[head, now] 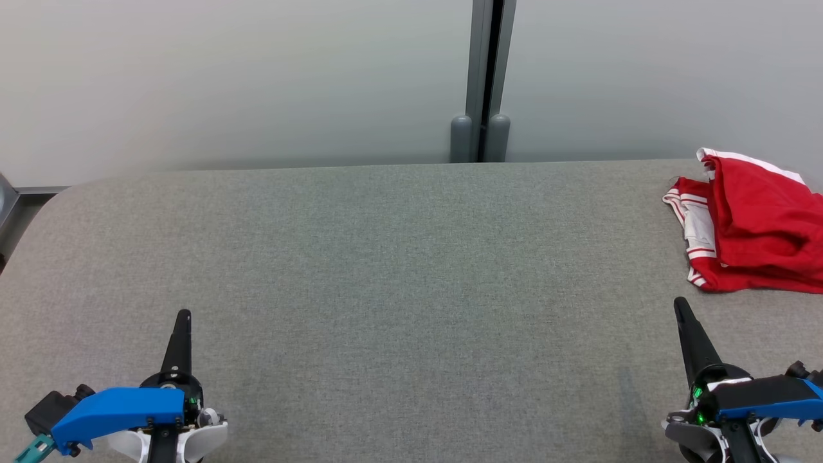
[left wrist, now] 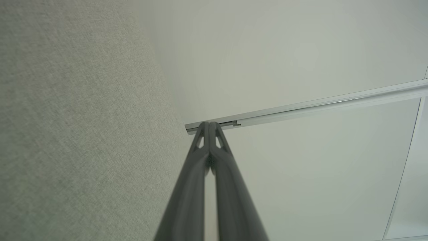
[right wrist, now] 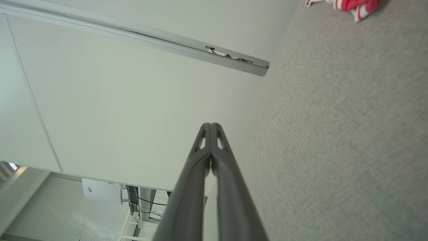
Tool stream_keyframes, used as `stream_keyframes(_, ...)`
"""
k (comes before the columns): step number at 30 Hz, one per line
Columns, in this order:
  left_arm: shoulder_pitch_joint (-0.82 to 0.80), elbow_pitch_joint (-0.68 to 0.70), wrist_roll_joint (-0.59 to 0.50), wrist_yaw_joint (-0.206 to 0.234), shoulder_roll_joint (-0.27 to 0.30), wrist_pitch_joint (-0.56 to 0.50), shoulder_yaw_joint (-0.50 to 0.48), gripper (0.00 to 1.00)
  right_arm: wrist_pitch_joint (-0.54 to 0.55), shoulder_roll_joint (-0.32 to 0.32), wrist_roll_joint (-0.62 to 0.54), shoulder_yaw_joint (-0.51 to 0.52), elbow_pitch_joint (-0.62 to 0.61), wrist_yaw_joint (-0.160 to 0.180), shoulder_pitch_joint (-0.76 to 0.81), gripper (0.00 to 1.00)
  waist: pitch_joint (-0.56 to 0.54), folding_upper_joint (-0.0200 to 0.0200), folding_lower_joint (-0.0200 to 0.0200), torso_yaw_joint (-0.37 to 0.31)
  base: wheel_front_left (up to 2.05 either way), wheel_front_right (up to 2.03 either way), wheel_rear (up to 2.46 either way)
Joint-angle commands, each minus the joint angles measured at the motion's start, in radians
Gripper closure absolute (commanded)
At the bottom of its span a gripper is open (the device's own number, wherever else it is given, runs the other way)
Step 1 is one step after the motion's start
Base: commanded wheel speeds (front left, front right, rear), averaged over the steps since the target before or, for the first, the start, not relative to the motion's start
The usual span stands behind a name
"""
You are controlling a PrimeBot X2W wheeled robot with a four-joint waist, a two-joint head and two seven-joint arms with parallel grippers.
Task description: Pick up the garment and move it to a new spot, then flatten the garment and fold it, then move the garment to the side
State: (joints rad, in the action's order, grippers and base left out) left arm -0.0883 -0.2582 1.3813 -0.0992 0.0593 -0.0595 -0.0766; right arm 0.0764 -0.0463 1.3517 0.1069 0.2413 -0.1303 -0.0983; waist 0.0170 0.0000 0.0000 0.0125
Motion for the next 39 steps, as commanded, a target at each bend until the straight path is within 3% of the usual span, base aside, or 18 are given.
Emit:
stream_keyframes(1, -0.02, 0.008, 0.014, -0.009, 0.001, -0.003, -0.003, 1.0, 0.004, -0.006, 0.019, 0.004, -0.002, -0.001, -0.013, 1.0, 0.0, 0.0, 0.0, 0.0, 0.0, 0.0, 0.0)
stream_keyframes(33, -0.025, 0.015, 0.233, -0.037, -0.011, -0.057, -0.04, 1.0, 0.04, -0.007, 0.264, 0.009, 0.005, -0.001, -0.016, 1.0, -0.014, 0.0, 0.0, -0.012, 0.0, 0.0, 0.0)
stream_keyframes(39, -0.024, 0.015, 0.232, -0.035, -0.011, -0.058, -0.04, 1.0, 0.04, -0.007, 0.262, 0.009, 0.005, -0.001, -0.016, 1.0, -0.014, 0.0, 0.0, -0.012, 0.0, 0.0, 0.0)
